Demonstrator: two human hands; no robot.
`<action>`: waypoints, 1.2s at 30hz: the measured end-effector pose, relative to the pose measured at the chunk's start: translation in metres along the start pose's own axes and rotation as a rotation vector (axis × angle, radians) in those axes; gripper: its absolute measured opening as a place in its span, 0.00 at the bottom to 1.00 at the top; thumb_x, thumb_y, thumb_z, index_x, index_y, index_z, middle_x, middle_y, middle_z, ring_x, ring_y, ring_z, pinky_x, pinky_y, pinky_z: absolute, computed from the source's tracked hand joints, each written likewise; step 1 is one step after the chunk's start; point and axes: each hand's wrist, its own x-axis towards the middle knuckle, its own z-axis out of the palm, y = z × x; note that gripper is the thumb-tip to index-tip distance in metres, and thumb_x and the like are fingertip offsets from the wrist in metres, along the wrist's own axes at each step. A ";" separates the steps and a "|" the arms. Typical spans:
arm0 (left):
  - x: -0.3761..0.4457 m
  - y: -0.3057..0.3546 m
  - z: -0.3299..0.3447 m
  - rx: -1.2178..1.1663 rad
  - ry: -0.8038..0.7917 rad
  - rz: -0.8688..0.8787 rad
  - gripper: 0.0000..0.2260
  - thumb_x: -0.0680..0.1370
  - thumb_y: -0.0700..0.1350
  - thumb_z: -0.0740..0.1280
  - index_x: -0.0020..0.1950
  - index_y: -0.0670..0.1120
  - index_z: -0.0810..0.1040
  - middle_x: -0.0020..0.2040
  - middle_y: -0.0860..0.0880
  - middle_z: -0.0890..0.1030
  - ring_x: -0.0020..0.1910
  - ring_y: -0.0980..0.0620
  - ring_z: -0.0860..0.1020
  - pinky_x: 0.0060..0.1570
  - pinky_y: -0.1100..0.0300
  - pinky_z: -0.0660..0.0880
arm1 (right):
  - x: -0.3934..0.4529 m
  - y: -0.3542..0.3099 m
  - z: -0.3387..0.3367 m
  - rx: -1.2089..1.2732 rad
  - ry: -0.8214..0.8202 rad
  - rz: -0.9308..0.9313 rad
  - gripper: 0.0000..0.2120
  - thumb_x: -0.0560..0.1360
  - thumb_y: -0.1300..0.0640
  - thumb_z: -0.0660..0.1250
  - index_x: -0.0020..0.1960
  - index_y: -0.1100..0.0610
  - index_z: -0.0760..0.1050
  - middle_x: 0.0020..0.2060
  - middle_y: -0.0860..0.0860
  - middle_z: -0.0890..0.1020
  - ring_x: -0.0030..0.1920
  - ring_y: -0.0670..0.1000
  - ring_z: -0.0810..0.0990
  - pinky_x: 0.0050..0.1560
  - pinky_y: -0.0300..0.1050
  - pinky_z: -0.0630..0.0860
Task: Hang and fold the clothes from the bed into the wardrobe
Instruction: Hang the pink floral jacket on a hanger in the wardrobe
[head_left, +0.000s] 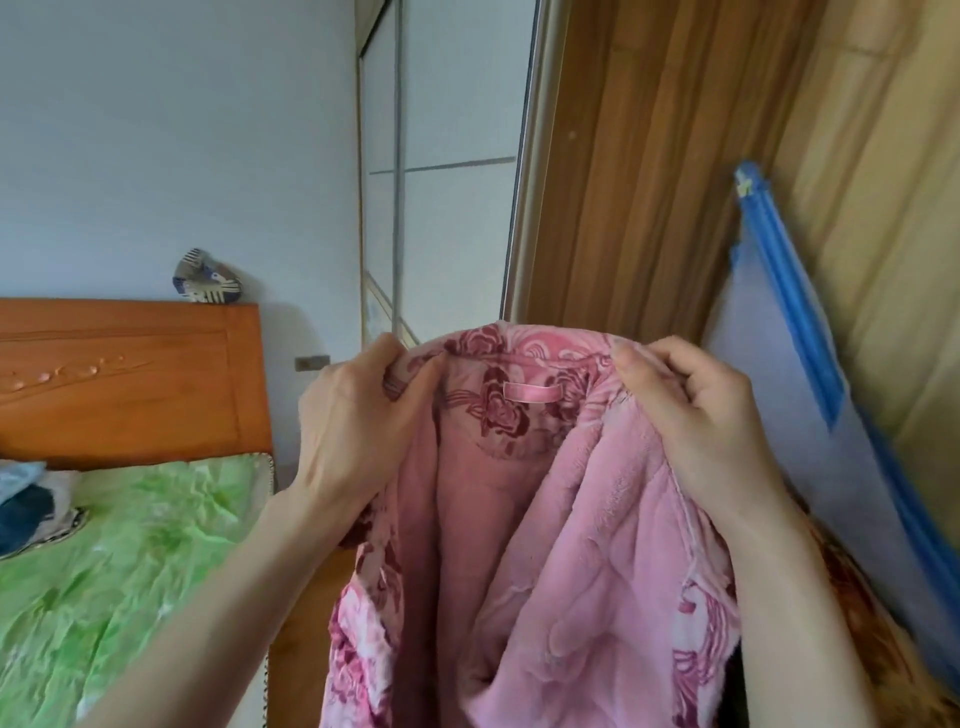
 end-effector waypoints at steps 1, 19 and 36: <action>0.009 -0.005 0.005 -0.022 -0.012 0.014 0.20 0.80 0.57 0.71 0.36 0.49 0.67 0.26 0.54 0.72 0.29 0.55 0.73 0.29 0.58 0.63 | 0.007 0.000 0.003 -0.026 0.008 0.000 0.19 0.82 0.52 0.69 0.37 0.60 0.69 0.31 0.45 0.62 0.34 0.44 0.62 0.34 0.36 0.62; 0.150 0.008 0.080 -0.301 -0.061 0.196 0.22 0.80 0.58 0.70 0.36 0.46 0.68 0.28 0.50 0.73 0.30 0.49 0.72 0.31 0.53 0.64 | 0.121 -0.010 -0.053 -0.298 0.114 -0.095 0.18 0.82 0.47 0.67 0.47 0.63 0.78 0.38 0.51 0.75 0.42 0.45 0.71 0.44 0.43 0.68; 0.188 0.127 0.130 -0.545 -0.050 0.320 0.21 0.80 0.58 0.71 0.36 0.45 0.71 0.29 0.51 0.72 0.31 0.52 0.71 0.33 0.51 0.68 | 0.161 -0.012 -0.173 -0.448 0.287 -0.125 0.32 0.77 0.36 0.69 0.48 0.69 0.75 0.39 0.54 0.74 0.42 0.49 0.71 0.46 0.49 0.65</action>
